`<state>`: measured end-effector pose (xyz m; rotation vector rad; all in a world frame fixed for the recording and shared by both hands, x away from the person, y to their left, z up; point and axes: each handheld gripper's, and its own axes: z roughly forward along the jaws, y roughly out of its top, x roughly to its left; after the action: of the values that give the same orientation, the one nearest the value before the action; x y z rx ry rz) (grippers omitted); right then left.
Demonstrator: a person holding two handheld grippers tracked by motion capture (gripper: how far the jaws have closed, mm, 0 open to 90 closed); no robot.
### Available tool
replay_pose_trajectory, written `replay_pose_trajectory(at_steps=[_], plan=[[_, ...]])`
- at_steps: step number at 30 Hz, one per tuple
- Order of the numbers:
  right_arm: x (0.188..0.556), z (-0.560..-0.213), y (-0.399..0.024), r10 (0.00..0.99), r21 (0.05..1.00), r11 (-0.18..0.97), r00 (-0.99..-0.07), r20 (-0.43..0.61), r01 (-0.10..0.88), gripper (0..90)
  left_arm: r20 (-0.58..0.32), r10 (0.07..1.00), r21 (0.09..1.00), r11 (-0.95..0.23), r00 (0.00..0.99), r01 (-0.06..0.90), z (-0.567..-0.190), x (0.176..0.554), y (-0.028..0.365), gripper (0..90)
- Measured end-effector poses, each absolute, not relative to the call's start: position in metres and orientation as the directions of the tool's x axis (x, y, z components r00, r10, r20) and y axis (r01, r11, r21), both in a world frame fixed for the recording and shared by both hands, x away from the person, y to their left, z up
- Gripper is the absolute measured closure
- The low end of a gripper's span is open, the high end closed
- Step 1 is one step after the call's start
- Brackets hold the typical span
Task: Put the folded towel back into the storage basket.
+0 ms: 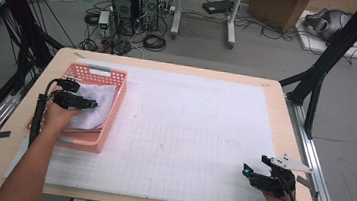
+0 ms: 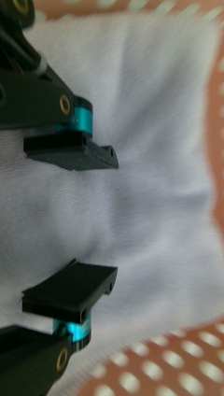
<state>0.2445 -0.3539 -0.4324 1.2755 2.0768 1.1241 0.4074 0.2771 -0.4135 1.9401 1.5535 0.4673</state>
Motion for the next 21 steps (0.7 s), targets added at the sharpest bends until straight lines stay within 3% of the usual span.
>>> replay_pose_trajectory(at_steps=[4,7,10,14,21], plan=[[0.245,-0.433,-0.352,0.877,0.827,0.248,-0.480,0.030,0.505,21.0,-0.120,0.970,0.721,-0.061,0.211,0.690,-0.405,0.404,0.278,37.6],[0.245,-0.432,-0.354,0.879,0.826,0.240,-0.476,0.038,0.509,21.0,-0.150,0.954,0.804,-0.035,0.260,0.594,-0.392,0.396,0.278,30.1],[0.247,-0.433,-0.354,0.878,0.827,0.233,-0.477,0.047,0.511,21.0,-0.124,0.935,0.888,-0.045,0.333,0.458,-0.378,0.380,0.274,26.0],[0.249,-0.432,-0.353,0.874,0.830,0.236,-0.484,0.046,0.506,21.0,-0.148,0.899,0.933,-0.010,0.412,0.359,-0.367,0.361,0.267,20.7],[0.251,-0.430,-0.352,0.869,0.842,0.227,-0.493,0.052,0.489,21.0,-0.138,0.838,0.965,-0.007,0.529,0.263,-0.354,0.329,0.238,21.7]])
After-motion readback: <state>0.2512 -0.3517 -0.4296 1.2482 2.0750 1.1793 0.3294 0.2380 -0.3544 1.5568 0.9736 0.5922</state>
